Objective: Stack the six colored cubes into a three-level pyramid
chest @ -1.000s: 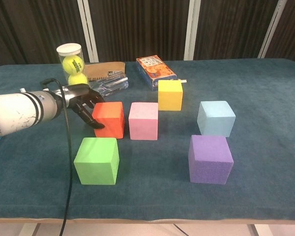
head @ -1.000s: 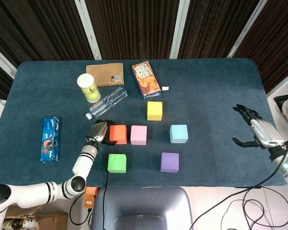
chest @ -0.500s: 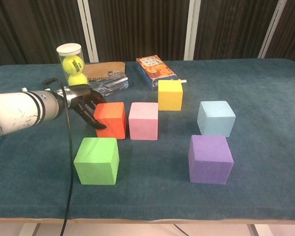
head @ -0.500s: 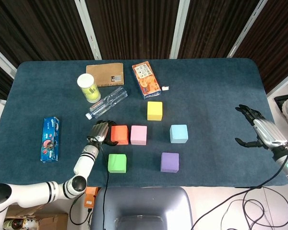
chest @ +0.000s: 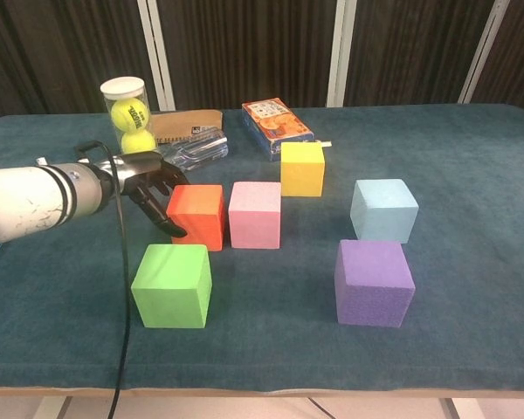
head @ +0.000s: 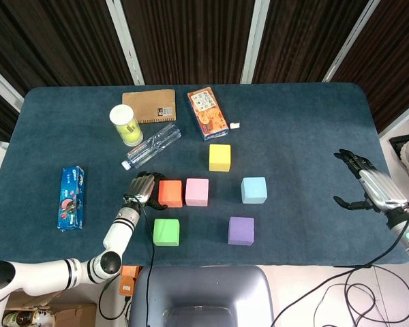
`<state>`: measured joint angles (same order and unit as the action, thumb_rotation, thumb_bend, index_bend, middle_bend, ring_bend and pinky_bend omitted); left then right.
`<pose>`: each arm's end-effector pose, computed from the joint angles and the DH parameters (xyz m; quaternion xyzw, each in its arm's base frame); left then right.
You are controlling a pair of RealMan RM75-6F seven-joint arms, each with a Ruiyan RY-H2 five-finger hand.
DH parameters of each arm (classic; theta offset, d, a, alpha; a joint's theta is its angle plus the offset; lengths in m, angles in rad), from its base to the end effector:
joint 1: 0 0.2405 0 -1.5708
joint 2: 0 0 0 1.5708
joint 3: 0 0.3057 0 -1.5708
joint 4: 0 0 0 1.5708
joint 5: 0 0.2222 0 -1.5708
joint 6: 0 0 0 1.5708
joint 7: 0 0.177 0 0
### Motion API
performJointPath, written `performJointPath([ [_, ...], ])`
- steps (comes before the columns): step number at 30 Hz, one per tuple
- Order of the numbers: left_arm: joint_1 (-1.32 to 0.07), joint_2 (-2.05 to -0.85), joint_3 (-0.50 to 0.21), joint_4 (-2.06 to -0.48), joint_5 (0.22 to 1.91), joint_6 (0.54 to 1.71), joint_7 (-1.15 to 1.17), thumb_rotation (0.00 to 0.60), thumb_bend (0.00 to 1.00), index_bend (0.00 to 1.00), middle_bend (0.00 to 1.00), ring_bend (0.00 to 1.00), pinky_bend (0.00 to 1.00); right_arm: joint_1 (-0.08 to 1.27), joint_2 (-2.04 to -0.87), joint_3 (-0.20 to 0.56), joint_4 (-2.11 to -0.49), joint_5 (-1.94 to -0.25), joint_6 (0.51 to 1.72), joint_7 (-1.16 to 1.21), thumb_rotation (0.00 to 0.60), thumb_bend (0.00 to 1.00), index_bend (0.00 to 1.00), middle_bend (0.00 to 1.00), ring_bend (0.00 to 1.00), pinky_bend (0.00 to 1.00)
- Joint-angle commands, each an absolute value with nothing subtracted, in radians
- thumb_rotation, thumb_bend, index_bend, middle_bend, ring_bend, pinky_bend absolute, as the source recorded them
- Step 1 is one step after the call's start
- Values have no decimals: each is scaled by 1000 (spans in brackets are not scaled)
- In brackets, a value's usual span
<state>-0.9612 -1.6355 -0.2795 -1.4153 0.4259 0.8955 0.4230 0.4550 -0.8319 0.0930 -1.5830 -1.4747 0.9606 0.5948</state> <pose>-0.1498 0.4593 -0.0716 -0.6306 -0.5720 -0.3196 0.4160 -0.3201 -0.3501 0.2247 0.6291 -0.5131 0.3845 0.4394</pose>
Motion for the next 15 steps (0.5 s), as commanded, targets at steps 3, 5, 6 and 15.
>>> performJointPath([
  [3,-960,-1636,-278,-1413,431,898,421,600,119,350,263,176,101,455,-832,92,-1581,-1473,960,597,600,216,0,0,0,0],
  [5,-961,-1634,-277,-1414,430,897,422,598,112,350,263,176,101,456,-833,91,-1579,-1474,960,596,600,216,0,0,0,0],
  [6,-961,-1634,-276,-1414,430,898,424,596,105,350,263,176,101,456,-833,91,-1579,-1474,959,596,600,216,0,0,0,0],
  [15,-954,-1611,-265,-1455,457,928,438,586,25,295,262,174,101,454,-827,91,-1589,-1469,966,588,600,217,0,0,0,0],
])
